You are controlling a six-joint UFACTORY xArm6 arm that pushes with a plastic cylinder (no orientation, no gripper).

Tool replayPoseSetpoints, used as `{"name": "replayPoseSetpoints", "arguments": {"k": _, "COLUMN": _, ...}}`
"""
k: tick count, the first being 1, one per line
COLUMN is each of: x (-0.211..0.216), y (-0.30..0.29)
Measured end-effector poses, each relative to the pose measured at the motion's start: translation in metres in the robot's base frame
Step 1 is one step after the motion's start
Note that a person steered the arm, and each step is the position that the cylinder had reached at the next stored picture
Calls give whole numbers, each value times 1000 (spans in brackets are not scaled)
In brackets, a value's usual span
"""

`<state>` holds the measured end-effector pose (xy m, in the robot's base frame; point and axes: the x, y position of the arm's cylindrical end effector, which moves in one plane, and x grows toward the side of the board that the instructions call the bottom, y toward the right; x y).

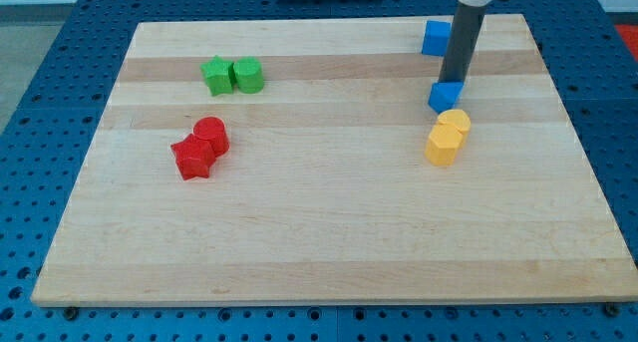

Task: Keep blue triangle on top right to yellow heart

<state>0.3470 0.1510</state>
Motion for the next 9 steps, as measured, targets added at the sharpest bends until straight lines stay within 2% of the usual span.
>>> {"name": "replayPoseSetpoints", "arguments": {"k": 2, "x": 1, "y": -34}}
{"name": "replayPoseSetpoints", "arguments": {"k": 3, "x": 18, "y": -49}}
{"name": "replayPoseSetpoints", "arguments": {"k": 6, "x": 23, "y": 24}}
{"name": "replayPoseSetpoints", "arguments": {"k": 9, "x": 6, "y": 48}}
